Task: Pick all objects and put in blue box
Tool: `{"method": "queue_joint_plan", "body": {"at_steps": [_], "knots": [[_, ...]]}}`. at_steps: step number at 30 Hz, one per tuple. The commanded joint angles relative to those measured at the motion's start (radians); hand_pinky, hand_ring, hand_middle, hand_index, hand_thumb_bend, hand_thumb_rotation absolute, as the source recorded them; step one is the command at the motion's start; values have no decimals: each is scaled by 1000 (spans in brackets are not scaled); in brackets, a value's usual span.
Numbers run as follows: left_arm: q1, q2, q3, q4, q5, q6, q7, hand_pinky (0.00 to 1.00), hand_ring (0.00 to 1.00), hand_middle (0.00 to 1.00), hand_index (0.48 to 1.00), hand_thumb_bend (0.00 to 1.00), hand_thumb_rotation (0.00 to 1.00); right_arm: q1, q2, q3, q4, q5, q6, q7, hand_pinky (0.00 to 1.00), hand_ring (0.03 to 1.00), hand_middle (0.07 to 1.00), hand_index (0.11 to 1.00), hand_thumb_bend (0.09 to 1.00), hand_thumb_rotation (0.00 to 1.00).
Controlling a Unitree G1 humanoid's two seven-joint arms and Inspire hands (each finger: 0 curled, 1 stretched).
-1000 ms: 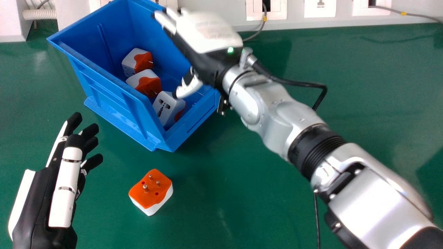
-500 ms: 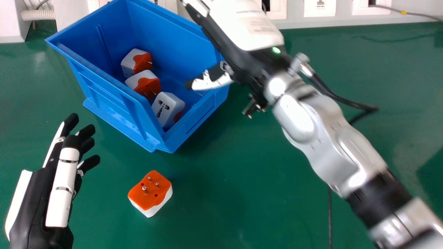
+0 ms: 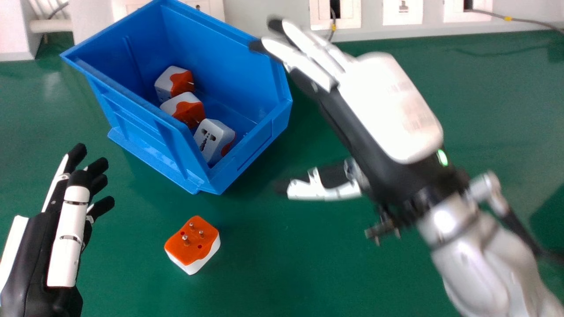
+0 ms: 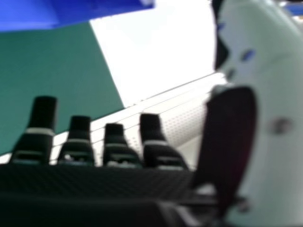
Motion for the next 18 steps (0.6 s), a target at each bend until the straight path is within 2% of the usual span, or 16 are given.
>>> {"method": "queue_joint_plan", "body": {"at_steps": [1,6,9,11,14,18], "knots": [[4,4,14,-30,-13,2,4,881,931,925,965,352,1000,48,0,-14,-40,-4,-42,-35,738,893,895,812,643,0],[10,-4,10,-46,-1,12,13,880,932,925,966,343,1000,179,2,13,-11,-4,-118,-61,705,848,839,761,612,0],[10,-4,11,-48,-2,16,15,881,932,926,968,341,1000,210,4,19,5,-15,-150,-71,693,838,826,753,600,0],[13,-7,7,-57,-1,18,19,881,933,926,970,340,1000,245,-7,37,17,-22,-180,-63,684,831,818,749,592,0],[12,-7,3,-58,0,17,22,882,933,926,971,339,1000,268,-17,56,28,-18,-207,-42,682,823,810,743,581,1],[10,-6,0,-63,-4,23,23,883,934,927,972,338,1000,252,-16,78,51,-22,-231,-27,667,807,796,733,582,1]]}}
